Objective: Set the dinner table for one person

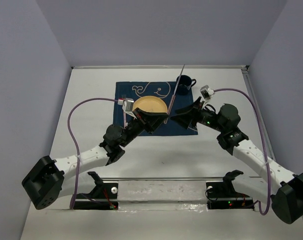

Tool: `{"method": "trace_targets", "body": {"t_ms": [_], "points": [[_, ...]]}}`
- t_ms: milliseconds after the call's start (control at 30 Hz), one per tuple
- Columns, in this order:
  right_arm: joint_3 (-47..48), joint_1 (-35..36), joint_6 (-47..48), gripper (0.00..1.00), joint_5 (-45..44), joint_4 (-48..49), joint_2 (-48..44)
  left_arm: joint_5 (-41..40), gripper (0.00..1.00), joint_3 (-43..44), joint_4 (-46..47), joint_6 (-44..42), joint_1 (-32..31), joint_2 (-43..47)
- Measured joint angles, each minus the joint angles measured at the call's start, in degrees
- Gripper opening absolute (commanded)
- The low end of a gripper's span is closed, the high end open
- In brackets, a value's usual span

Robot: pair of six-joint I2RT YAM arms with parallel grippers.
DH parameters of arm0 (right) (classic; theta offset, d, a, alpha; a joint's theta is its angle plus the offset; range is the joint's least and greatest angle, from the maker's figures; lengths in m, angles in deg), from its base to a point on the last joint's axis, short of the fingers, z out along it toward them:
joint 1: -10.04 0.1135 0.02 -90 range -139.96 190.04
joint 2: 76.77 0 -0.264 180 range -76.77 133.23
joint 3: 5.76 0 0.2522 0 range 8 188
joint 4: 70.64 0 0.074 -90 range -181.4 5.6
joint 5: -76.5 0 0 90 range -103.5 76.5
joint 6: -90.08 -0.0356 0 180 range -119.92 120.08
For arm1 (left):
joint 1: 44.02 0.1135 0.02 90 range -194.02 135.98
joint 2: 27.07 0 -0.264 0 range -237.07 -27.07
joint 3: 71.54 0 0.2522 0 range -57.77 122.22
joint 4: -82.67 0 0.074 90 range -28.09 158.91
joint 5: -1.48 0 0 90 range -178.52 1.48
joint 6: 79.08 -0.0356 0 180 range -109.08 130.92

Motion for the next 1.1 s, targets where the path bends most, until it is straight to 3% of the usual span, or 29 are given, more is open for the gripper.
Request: {"method": "trace_targets", "body": {"t_ms": [467, 767, 1100], "points": [[-1.6, 0.0, -0.9, 0.65, 4.3, 8.7, -0.7, 5.4, 0.0, -1.0, 5.2, 4.9, 1.1, -1.6], [-1.6, 0.0, -1.8, 0.59, 5.2, 11.9, 0.9, 6.9, 0.0, -2.1, 8.0, 6.3, 1.5, -2.9], [-1.6, 0.0, -2.1, 0.6, 4.5, 14.4, 0.9, 8.5, 0.0, -3.6, 8.6, 6.7, 1.6, -2.9]]}}
